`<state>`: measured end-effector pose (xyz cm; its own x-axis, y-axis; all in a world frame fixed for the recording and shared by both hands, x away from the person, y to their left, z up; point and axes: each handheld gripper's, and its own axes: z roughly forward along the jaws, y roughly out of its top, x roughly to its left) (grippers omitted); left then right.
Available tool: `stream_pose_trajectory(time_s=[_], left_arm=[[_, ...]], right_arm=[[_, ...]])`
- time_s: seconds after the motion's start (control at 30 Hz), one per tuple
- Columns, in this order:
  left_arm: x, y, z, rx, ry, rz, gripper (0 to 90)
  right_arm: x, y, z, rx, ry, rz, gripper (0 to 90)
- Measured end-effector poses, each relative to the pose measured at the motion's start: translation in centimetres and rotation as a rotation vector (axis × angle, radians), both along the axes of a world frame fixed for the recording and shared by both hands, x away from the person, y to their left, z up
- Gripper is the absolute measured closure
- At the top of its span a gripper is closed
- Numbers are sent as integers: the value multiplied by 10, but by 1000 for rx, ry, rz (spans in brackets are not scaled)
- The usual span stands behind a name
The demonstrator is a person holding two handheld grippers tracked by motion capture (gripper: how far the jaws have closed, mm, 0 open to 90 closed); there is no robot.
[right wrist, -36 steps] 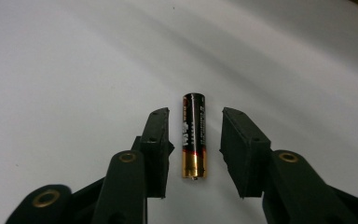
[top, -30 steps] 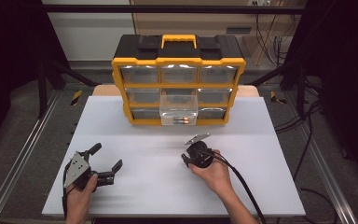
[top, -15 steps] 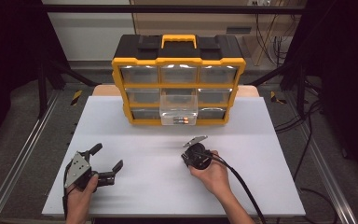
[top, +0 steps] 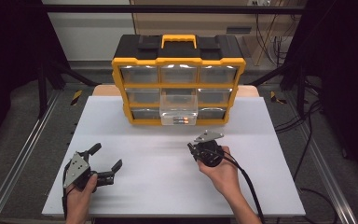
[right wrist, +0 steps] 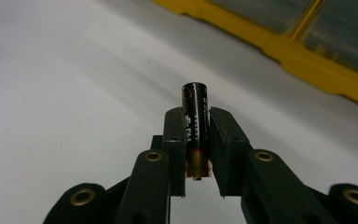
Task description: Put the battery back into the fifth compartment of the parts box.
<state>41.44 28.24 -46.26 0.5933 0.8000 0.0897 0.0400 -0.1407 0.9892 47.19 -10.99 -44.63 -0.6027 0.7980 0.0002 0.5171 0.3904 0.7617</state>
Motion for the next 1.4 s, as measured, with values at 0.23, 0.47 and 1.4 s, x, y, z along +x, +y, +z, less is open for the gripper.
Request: stream_pose_trajectory(time_s=[0.23, 0.47, 1.4], left_arm=[[-1, 2, 0, 0, 0, 9, 13], [-2, 6, 1, -10, -3, 25, 13], [-1, 17, -1, -18, 4, 82, 12]], right_arm=[[-7, -23, 25, 79, -71, -26, 769], [-11, -35, 41, 159, -130, -44, 769], [3, -59, 97, 282, -251, -66, 769]])
